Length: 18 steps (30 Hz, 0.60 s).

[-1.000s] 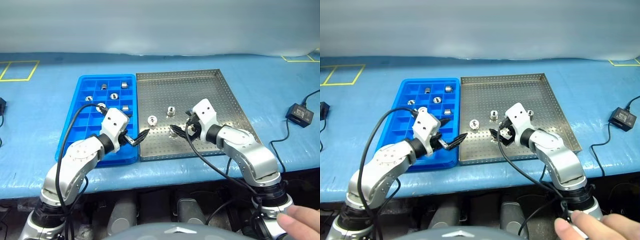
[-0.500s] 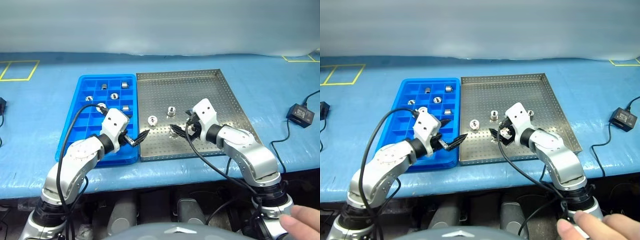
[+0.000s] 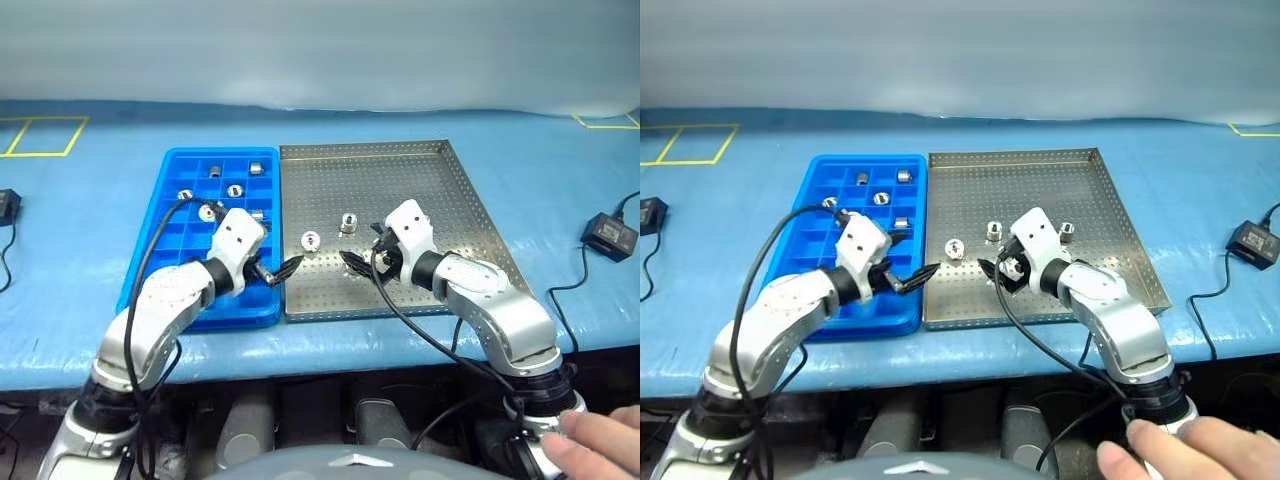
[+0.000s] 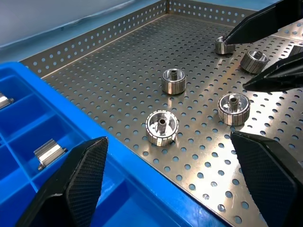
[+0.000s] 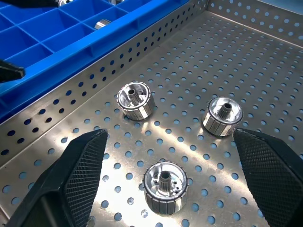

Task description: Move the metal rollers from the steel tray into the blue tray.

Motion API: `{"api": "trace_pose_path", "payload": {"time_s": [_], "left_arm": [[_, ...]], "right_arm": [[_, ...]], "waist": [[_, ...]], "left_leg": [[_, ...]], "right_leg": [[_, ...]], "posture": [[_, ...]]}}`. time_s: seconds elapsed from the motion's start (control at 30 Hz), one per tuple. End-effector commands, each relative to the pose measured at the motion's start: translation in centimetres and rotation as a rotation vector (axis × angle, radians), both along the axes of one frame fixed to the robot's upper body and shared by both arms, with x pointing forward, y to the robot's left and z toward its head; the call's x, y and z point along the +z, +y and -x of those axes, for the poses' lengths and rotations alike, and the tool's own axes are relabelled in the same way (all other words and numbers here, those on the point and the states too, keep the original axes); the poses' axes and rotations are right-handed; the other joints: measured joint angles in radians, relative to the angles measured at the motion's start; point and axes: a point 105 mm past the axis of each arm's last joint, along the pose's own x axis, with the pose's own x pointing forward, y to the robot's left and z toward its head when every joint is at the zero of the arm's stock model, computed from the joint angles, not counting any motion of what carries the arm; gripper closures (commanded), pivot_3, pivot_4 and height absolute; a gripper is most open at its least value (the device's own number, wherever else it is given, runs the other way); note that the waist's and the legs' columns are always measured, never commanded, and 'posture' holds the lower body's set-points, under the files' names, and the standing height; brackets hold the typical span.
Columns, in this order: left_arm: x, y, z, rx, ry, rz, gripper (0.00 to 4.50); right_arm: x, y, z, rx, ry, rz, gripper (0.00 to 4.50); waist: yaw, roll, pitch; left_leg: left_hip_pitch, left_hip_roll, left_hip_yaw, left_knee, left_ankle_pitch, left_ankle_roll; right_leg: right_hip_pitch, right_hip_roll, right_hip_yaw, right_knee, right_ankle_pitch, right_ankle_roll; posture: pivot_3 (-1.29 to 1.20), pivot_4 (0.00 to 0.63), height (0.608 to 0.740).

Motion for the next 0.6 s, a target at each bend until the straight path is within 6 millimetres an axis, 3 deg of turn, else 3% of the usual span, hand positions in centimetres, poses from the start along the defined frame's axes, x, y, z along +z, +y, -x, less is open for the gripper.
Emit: {"api": "trace_pose_path", "payload": {"time_s": [0.03, 0.33, 0.6], "left_arm": [[1.0, -1.4, -1.7, -0.097, -0.065, -0.129, 0.0], [-0.7, -2.6, -5.8, -0.25, -0.012, -0.423, 0.0], [-3.4, -1.7, -7.8, -0.248, 0.077, -0.567, 0.0]], "right_arm": [[1.4, 1.4, 1.7, 0.099, -0.077, -0.025, 0.03], [1.9, 2.4, 3.8, 0.126, -0.119, -0.058, 0.03], [1.7, 2.1, 4.1, 0.076, -0.13, -0.071, 0.03]], "waist": [[0.004, 0.0, 0.0], [-0.032, 0.0, 0.0], [-0.065, 0.0, 0.0]], "left_leg": [[0.0, -0.002, 0.0, 0.0, 0.0, 0.0], [0.0, -0.004, 0.0, 0.0, 0.0, 0.0], [0.0, -0.002, 0.0, 0.0, 0.0, 0.0]], "right_leg": [[0.0, 0.0, 0.0, 0.0, 0.0, 0.0], [0.0, 0.002, 0.0, 0.001, 0.0, 0.0], [0.0, 0.001, 0.0, 0.001, 0.0, 0.0]], "posture": [[-0.03, 0.15, 0.74], [-0.13, 0.15, 0.74], [-0.18, 0.15, 0.74]]}}
